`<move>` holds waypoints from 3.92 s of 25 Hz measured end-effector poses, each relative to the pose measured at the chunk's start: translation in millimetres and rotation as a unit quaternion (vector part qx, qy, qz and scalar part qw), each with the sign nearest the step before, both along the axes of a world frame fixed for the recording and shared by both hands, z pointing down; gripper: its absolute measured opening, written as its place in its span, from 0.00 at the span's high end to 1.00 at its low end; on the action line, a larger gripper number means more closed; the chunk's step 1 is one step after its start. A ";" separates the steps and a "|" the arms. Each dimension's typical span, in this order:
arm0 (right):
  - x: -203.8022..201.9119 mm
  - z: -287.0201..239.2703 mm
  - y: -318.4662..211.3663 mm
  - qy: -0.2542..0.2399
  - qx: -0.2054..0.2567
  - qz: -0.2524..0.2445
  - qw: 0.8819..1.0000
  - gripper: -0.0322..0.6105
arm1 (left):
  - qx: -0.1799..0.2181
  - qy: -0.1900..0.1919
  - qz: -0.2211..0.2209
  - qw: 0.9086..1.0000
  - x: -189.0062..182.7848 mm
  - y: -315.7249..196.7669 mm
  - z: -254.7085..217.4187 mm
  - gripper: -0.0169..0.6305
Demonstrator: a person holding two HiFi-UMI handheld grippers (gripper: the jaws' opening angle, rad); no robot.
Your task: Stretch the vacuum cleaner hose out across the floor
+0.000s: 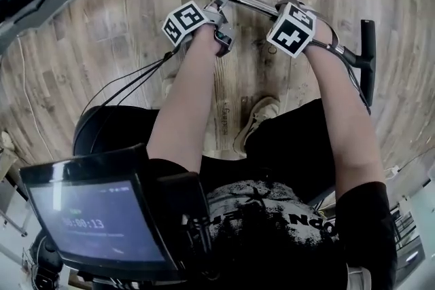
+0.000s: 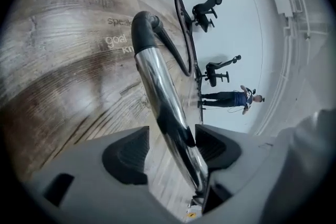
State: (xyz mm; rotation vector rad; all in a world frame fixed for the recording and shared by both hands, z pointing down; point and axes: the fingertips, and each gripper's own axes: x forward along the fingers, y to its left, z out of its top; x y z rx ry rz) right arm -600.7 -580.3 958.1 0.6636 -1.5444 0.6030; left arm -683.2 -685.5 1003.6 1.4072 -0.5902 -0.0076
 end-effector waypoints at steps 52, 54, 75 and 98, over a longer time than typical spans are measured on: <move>-28.1 -77.2 -44.6 -0.005 0.117 0.029 0.993 0.87 | 0.196 0.186 -0.094 0.958 21.1 -88.4 -242.3 0.90; -25.9 -112.7 -50.8 -0.007 0.123 0.026 0.992 0.87 | 0.205 0.191 -0.097 0.955 22.6 -93.3 -280.8 0.90; -99.9 -519.3 33.1 -0.104 0.078 0.059 0.990 0.87 | 0.180 0.164 -0.091 0.966 -23.3 -21.4 -686.6 0.91; -131.5 -728.4 26.1 -0.103 0.242 0.108 0.959 0.82 | 0.298 0.206 0.068 0.930 -34.0 9.6 -913.5 0.90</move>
